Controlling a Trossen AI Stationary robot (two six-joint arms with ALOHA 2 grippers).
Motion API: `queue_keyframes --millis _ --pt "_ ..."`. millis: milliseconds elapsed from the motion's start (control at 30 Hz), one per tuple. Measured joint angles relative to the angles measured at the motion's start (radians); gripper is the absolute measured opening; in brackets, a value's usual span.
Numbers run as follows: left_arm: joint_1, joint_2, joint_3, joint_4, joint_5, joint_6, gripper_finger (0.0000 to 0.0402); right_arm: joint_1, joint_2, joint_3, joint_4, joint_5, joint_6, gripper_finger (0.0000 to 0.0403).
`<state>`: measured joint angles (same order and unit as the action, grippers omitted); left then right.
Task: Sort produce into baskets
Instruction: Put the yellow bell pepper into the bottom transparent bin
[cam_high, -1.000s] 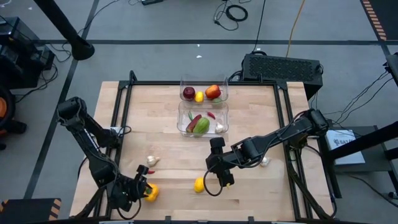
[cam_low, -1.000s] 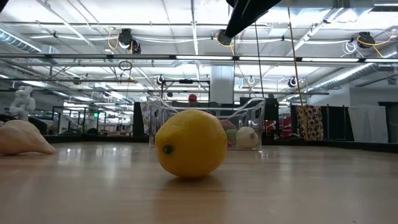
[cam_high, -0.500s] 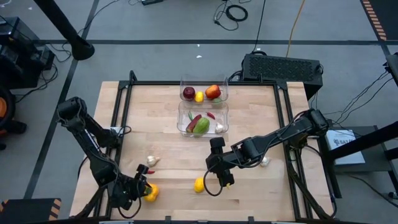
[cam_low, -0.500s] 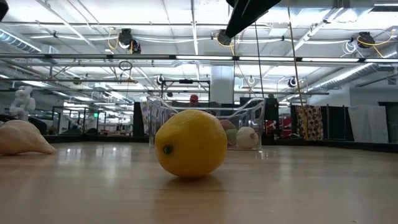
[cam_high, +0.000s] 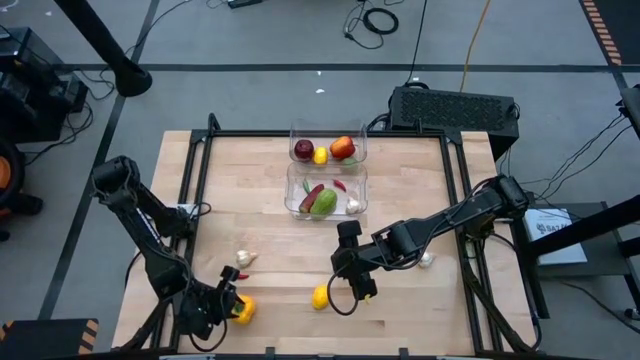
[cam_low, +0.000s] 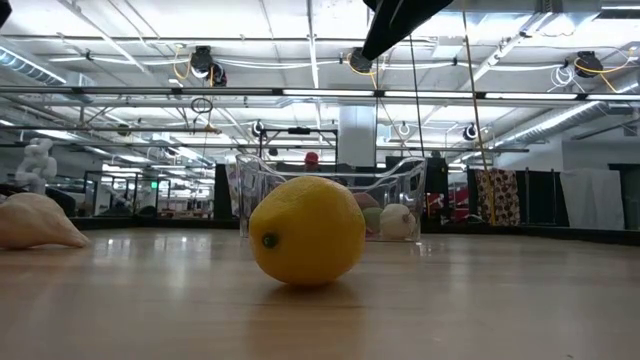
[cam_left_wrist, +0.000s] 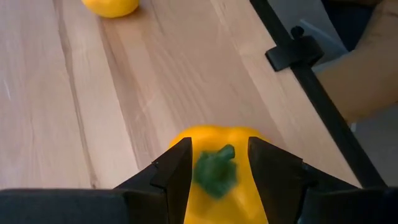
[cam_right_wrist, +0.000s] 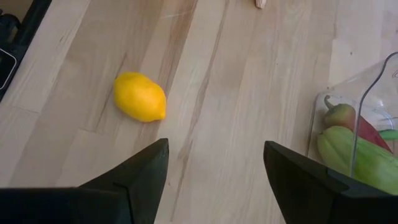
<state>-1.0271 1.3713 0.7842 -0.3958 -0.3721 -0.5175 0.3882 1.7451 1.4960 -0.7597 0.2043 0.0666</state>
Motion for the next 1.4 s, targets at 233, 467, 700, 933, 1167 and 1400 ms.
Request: queue_keyframes --millis 233,467,700,933,1167,1400 --pt "0.0 0.001 -0.008 -0.003 -0.007 0.0 0.0164 0.0 0.0 0.0 0.0 0.0 0.0 0.0254" --pt "0.0 0.001 -0.008 -0.005 -0.007 0.004 0.0127 0.0 0.0 0.0 0.0 0.0 0.0 0.0254" --pt "0.0 0.001 -0.008 -0.006 -0.008 0.005 0.0077 0.0 0.0 0.0 0.0 0.0 0.0 0.0254" --pt "0.001 0.001 -0.008 -0.006 -0.011 0.0 0.0057 0.0 0.0 0.0 0.0 0.0 0.0 0.0254" --pt "0.001 0.001 -0.008 -0.005 -0.011 0.001 0.005 0.0 0.0 0.0 0.0 0.0 0.0 0.0254" --pt "0.001 0.001 -0.007 0.002 -0.012 0.0 0.0005 0.0 0.0 0.0 0.0 0.0 0.0 0.0254"
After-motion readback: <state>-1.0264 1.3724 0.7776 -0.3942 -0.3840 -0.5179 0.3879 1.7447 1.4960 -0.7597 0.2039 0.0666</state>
